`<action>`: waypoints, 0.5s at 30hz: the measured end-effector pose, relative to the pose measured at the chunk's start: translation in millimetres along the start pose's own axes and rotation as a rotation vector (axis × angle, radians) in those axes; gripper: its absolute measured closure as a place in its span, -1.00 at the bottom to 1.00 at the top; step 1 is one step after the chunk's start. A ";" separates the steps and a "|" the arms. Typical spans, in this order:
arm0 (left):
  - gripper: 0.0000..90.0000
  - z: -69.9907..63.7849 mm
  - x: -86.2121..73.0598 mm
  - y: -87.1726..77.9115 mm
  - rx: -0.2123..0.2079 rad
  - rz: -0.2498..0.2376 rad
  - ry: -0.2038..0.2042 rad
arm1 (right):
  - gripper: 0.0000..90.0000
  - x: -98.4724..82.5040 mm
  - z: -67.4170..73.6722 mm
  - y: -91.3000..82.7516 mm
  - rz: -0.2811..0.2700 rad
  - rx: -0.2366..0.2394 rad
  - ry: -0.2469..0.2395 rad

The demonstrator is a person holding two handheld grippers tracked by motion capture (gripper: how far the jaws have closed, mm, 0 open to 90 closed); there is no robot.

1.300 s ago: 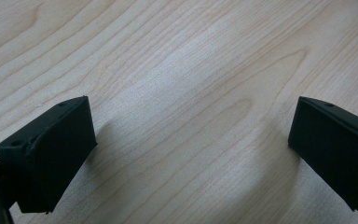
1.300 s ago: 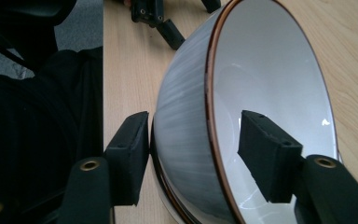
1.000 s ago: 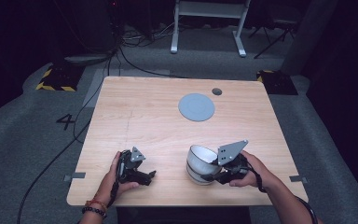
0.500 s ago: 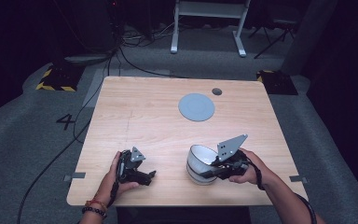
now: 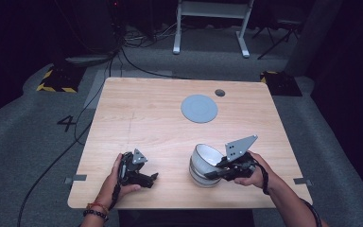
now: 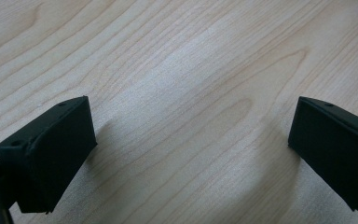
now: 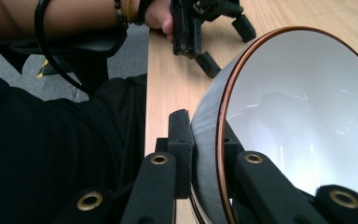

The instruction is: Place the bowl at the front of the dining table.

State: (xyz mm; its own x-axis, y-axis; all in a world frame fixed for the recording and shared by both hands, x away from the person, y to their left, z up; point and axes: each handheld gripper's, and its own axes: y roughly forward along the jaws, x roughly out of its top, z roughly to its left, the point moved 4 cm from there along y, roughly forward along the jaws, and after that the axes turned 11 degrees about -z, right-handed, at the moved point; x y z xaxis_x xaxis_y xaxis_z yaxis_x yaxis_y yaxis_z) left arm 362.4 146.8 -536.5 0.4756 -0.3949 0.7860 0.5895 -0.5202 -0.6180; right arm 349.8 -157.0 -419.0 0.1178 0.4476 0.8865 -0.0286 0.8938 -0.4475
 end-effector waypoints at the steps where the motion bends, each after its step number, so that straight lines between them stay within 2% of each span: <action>1: -0.98 0.1 0.0 -0.1 0.000 0.001 0.002 | 0.83 0.5 0.1 -1.4 -0.005 -0.001 0.002; 8: -0.98 0.0 0.0 0.0 0.000 0.000 0.000 | 0.83 5.2 -2.0 -10.4 -0.037 -0.047 -0.011; 11: -0.98 0.0 0.0 0.0 0.000 0.000 -0.001 | 0.83 6.4 -3.9 -14.0 -0.050 -0.072 -0.004; 15: -0.98 0.0 0.0 0.0 0.000 0.000 0.000 | 0.83 8.4 -6.7 -18.4 -0.072 -0.079 0.007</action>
State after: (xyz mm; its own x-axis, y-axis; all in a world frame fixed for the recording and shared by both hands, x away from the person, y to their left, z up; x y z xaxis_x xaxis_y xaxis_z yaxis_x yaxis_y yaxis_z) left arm 362.5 146.8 -536.5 0.4759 -0.3948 0.7859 0.5893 -0.5202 -0.6182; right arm 358.0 -169.9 -404.1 0.1240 0.3816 0.9160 0.0586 0.9187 -0.3907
